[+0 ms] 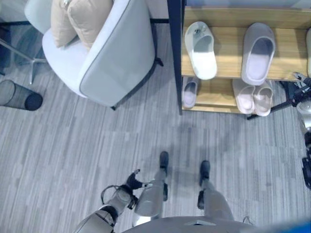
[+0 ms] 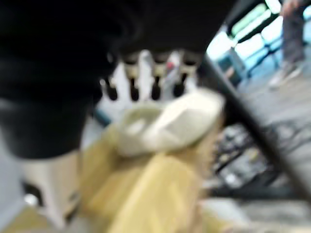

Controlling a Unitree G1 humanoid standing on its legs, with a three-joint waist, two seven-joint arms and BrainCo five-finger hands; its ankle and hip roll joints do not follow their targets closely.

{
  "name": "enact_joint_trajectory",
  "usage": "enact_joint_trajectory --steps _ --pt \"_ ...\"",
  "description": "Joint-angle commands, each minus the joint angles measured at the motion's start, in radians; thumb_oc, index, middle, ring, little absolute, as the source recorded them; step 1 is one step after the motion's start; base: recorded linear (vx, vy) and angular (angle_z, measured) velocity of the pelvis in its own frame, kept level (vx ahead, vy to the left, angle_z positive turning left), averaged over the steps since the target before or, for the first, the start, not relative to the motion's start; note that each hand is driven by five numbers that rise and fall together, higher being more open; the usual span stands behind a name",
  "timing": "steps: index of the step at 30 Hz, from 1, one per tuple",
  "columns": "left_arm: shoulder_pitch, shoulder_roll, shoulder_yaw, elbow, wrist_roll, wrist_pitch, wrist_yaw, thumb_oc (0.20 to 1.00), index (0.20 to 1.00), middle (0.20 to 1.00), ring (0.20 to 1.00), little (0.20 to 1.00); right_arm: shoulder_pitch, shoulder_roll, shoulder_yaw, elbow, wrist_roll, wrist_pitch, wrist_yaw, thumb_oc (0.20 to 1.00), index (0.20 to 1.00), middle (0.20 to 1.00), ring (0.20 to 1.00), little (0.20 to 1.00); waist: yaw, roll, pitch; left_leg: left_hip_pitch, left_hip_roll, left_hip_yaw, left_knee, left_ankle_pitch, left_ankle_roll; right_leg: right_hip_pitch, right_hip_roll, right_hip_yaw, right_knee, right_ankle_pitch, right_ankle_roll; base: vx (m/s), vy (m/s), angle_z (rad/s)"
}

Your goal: Arrange the slippers neatly on the shoe rack.

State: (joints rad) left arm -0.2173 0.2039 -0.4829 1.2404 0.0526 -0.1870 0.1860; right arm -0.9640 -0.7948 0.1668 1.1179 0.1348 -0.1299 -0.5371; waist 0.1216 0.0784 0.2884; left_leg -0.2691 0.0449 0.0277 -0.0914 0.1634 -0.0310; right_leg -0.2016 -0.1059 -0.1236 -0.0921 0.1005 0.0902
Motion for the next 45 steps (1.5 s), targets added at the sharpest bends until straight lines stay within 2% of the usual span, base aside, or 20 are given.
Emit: enact_joint_trajectory --steps 1,2,3,4,5,6,7,11,18,26,31,35,37,41,45 --pt "-0.032 0.002 -0.047 0.06 -0.009 -0.005 0.029 1.0 1.0 1.0 1.0 1.0 -0.029 -0.136 0.05 0.013 0.088 -0.069 0.029 1.0 1.0 1.0 1.0 1.0 0.021 -0.04 -0.03 -0.047 -0.005 -0.058 0.004 -0.059 -0.043 -0.014 -0.051 -0.009 0.05 -0.053 0.057 0.03 -0.008 0.14" --pt "-0.026 0.009 -0.034 0.048 -0.023 -0.014 0.025 1.0 1.0 1.0 1.0 1.0 -0.005 -0.156 0.059 -0.027 0.112 -0.075 0.047 1.0 1.0 1.0 1.0 1.0 0.015 -0.043 -0.028 -0.05 -0.006 -0.057 0.004 -0.058 -0.043 -0.018 -0.053 -0.01 0.051 -0.051 0.059 0.02 0.032 0.23" --pt "-0.025 0.012 -0.016 0.043 -0.042 -0.015 0.028 1.0 1.0 1.0 1.0 1.0 0.039 -0.136 0.032 -0.154 0.14 -0.082 0.05 1.0 1.0 1.0 1.0 1.0 0.003 -0.042 -0.02 -0.054 -0.008 -0.055 0.004 -0.059 -0.042 -0.025 -0.053 -0.005 0.053 -0.047 0.06 0.02 0.03 0.24" --pt "-0.025 0.013 -0.016 0.043 -0.042 -0.015 0.027 1.0 1.0 1.0 1.0 1.0 0.044 -0.135 0.028 -0.16 0.139 -0.079 0.049 1.0 1.0 1.0 1.0 1.0 0.004 -0.043 -0.02 -0.053 -0.008 -0.055 0.004 -0.059 -0.042 -0.025 -0.053 -0.005 0.053 -0.047 0.06 0.03 0.046 0.03" --pt "-0.03 0.002 0.003 0.046 -0.049 -0.006 0.035 1.0 1.0 1.0 1.0 1.0 0.099 -0.097 -0.002 -0.438 0.06 -0.073 0.003 1.0 1.0 1.0 1.0 1.0 -0.008 -0.045 -0.011 -0.055 -0.008 -0.052 0.004 -0.061 -0.04 -0.029 -0.051 0.001 0.053 -0.046 0.059 0.02 0.02 -0.13" --pt "-0.029 0.003 0.002 0.046 -0.049 -0.006 0.035 1.0 1.0 1.0 1.0 1.0 0.102 -0.096 -0.005 -0.44 0.059 -0.072 0.003 1.0 1.0 1.0 1.0 1.0 -0.007 -0.045 -0.011 -0.056 -0.008 -0.052 0.004 -0.061 -0.04 -0.029 -0.051 0.001 0.053 -0.046 0.059 0.04 0.008 -0.25" --pt "-0.031 -0.008 0.021 0.04 -0.055 -0.007 0.035 1.0 1.0 1.0 1.0 1.0 0.144 -0.057 -0.075 -0.542 -0.009 -0.068 -0.048 1.0 1.0 1.0 1.0 1.0 -0.011 -0.049 -0.006 -0.06 -0.008 -0.055 0.004 -0.064 -0.039 -0.031 -0.051 -0.003 0.049 -0.048 0.058 0.02 -0.023 -0.2" --pt "-0.036 0.002 0.019 0.034 -0.045 -0.008 0.035 1.0 1.0 1.0 1.0 1.0 0.108 -0.044 -0.105 -0.536 -0.01 -0.038 -0.063 1.0 1.0 1.0 1.0 1.0 -0.008 -0.055 0.006 -0.076 -0.012 -0.057 0.004 -0.064 -0.042 -0.041 -0.051 -0.009 0.048 -0.046 0.056 0.0 -0.019 0.01" --pt "-0.034 0.009 0.022 0.045 -0.046 -0.006 0.027 1.0 1.0 1.0 1.0 1.0 0.05 -0.059 -0.084 -0.502 -0.015 -0.02 -0.067 1.0 1.0 1.0 1.0 1.0 0.0 -0.063 0.02 -0.102 -0.013 -0.06 0.004 -0.059 -0.045 -0.061 -0.053 -0.012 0.038 -0.033 0.06 0.0 -0.006 0.0" --pt "-0.043 0.014 0.018 0.053 -0.046 -0.006 0.032 1.0 1.0 1.0 1.0 1.0 0.002 -0.075 -0.077 -0.437 0.01 -0.018 -0.075 1.0 1.0 1.0 1.0 1.0 0.011 -0.065 0.032 -0.131 -0.018 -0.068 0.004 -0.056 -0.047 -0.083 -0.055 -0.017 0.032 -0.028 0.062 0.0 0.0 0.0" --pt "-0.054 0.02 0.019 0.045 -0.06 -0.01 0.035 1.0 1.0 1.0 1.0 1.0 -0.025 -0.086 -0.036 -0.4 0.013 -0.004 -0.045 1.0 1.0 1.0 1.0 1.0 0.014 -0.067 0.038 -0.146 -0.021 -0.071 0.004 -0.055 -0.048 -0.098 -0.057 -0.02 0.031 -0.026 0.063 0.0 -0.004 0.03" --pt "-0.063 0.024 0.007 0.037 -0.07 -0.014 0.038 1.0 1.0 1.0 1.0 1.0 -0.089 -0.108 0.023 -0.289 0.004 0.021 -0.028 1.0 1.0 1.0 1.0 1.0 0.02 -0.064 0.043 -0.163 -0.025 -0.072 0.004 -0.05 -0.05 -0.112 -0.058 -0.022 0.028 -0.021 0.064 0.0 0.0 0.0" --pt "-0.065 0.024 0.003 0.044 -0.082 -0.013 0.039 1.0 1.0 1.0 1.0 1.0 -0.131 -0.107 0.049 -0.208 0.024 0.026 -0.03 1.0 1.0 1.0 1.0 1.0 0.026 -0.064 0.045 -0.17 -0.026 -0.073 0.004 -0.049 -0.051 -0.114 -0.058 -0.024 0.025 -0.02 0.066 0.0 0.0 0.0" --pt "-0.091 0.014 0.046 0.037 -0.19 -0.019 0.039 1.0 1.0 1.0 1.0 1.0 -0.14 -0.104 0.068 -0.193 0.022 0.039 -0.032 1.0 1.0 1.0 1.0 1.0 0.028 -0.065 0.046 -0.178 -0.029 -0.076 0.004 -0.047 -0.051 -0.117 -0.058 -0.028 0.02 -0.016 0.068 0.0 0.0 0.0" --pt "-0.088 0.028 0.001 -0.1 -0.215 -0.056 0.052 1.0 1.0 1.0 1.0 1.0 -0.138 -0.108 0.066 -0.141 0.051 0.032 -0.03 1.0 1.0 1.0 1.0 1.0 0.039 -0.055 0.053 -0.186 -0.036 -0.086 0.004 -0.045 -0.05 -0.118 -0.06 -0.04 0.017 -0.014 0.069 0.0 -0.004 0.05"
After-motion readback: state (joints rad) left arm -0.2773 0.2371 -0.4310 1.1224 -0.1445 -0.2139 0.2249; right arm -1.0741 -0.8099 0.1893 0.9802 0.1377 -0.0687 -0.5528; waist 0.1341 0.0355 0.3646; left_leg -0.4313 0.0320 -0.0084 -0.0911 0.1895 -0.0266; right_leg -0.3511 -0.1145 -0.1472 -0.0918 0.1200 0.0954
